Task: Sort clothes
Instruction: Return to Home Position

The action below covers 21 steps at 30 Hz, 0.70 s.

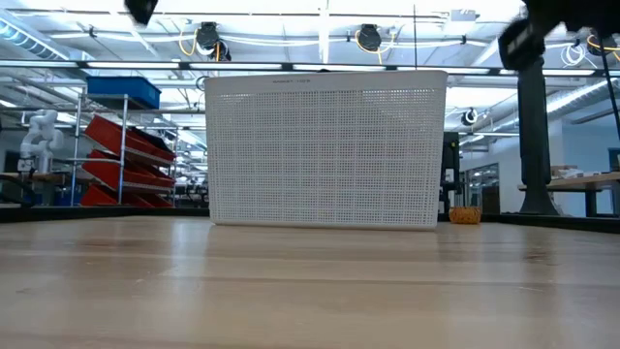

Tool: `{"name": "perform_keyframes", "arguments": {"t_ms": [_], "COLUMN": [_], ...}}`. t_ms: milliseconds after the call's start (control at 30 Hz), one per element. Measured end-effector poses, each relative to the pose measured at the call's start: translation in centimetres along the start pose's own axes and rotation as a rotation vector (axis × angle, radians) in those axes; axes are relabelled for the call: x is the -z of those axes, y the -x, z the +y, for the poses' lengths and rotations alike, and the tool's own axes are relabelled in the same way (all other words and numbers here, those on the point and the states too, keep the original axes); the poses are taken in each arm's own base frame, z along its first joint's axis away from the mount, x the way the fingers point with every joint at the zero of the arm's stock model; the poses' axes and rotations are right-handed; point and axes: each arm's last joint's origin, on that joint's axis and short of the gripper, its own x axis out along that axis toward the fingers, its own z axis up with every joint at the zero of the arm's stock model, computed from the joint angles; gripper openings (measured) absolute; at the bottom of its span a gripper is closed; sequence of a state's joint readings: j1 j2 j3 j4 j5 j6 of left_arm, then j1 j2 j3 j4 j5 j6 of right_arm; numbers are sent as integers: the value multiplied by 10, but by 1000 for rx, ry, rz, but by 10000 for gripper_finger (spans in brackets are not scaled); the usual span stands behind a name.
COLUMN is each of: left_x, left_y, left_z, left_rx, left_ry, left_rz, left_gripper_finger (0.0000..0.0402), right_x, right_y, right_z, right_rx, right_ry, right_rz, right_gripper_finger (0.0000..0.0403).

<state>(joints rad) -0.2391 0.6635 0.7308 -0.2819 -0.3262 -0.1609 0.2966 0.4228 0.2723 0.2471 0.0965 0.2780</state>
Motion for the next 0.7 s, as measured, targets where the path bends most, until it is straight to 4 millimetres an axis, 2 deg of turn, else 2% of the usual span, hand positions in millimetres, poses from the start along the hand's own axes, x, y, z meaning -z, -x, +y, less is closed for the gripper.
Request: {"name": "perform_keyframes", "arguments": {"t_ms": [133,233,500,700], "left_x": [31,49,86,102], "left_y": [4,9,22,27], "left_z": [7,12,22,27], "left_rx": [-62,-69,-60,-69], "left_ry": [55,66,89,112], "left_rz": [-10,-15,-70,-130], "left_gripper_finger": [109,109,109,109], "right_x": [17,20,36,50], "right_y": [7,11,19,22], "right_z": [-10,-11,-17,-23], "right_rx": [130,124,144,203], "right_ry": [-49,-55,-57,-75], "right_rz": [-40,-64,-72,-102], "right_gripper_finger": [0,0,0,0]}}
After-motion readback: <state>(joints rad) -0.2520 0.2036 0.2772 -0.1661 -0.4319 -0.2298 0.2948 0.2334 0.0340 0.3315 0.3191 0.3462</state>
